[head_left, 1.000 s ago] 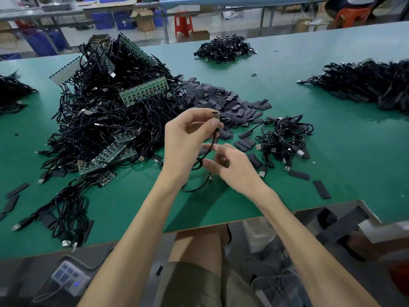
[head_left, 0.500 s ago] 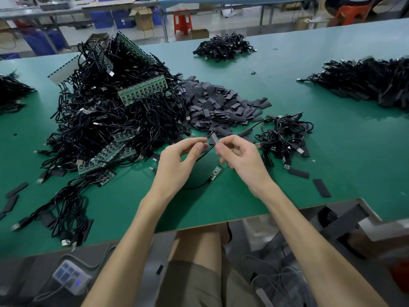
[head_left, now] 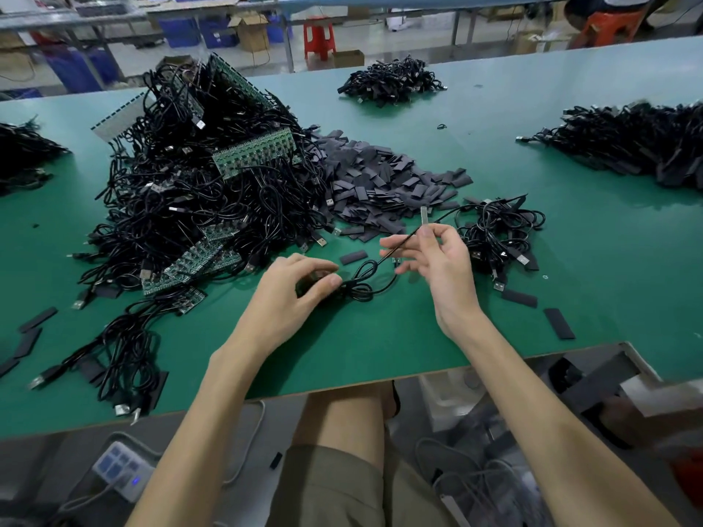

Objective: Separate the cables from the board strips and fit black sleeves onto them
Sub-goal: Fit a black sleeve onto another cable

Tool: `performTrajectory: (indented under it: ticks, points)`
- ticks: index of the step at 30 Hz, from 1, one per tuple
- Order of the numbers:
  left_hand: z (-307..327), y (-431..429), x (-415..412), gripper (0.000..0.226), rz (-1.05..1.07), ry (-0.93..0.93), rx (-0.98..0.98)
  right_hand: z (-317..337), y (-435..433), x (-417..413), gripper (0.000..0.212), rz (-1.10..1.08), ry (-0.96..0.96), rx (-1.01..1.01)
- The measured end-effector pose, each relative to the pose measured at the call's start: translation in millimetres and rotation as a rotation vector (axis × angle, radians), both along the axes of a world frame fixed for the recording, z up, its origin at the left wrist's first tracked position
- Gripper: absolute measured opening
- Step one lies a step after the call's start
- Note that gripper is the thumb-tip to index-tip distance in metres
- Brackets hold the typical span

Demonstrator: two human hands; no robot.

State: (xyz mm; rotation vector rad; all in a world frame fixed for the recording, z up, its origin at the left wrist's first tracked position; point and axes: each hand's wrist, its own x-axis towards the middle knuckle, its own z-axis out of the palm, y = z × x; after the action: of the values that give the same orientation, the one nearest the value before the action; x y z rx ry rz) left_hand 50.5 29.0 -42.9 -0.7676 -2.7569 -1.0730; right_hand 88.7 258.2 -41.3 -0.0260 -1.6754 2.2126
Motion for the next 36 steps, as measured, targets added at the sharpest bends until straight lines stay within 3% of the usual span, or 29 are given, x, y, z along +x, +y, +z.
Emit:
performTrajectory:
  ticks: [4,8,10,17,25,29,32,36]
  points:
    - [1,4,3,0.026,-0.067,-0.024,0.037,2,-1,2,0.015,0.059,-0.004,-0.085]
    - [1,5,6,0.052,-0.096,-0.044,-0.038,3,1,4,0.015,0.074,0.0,-0.13]
    - [0,6,6,0.055,-0.075,-0.015,-0.055,3,0,4,0.016,0.077,-0.005,-0.146]
    - [-3,8,8,0.029,-0.029,0.118,-0.106,1,5,4,0.013,-0.188,0.082,-0.153]
    - [7,-4,10,0.015,0.114,0.091,-0.235,-3,8,5,0.015,-0.366,0.026,-0.107]
    - [9,-10,5,0.028,0.346,0.064,-0.403,-6,6,3,0.015,-0.268,-0.029,0.03]
    - [15,-1,3,0.047,0.31,0.089,-0.362,-6,3,2,0.016,-0.189,-0.059,0.104]
    - [13,18,2,0.029,0.25,0.043,-0.338,-7,5,1,0.017,-0.172,-0.089,0.107]
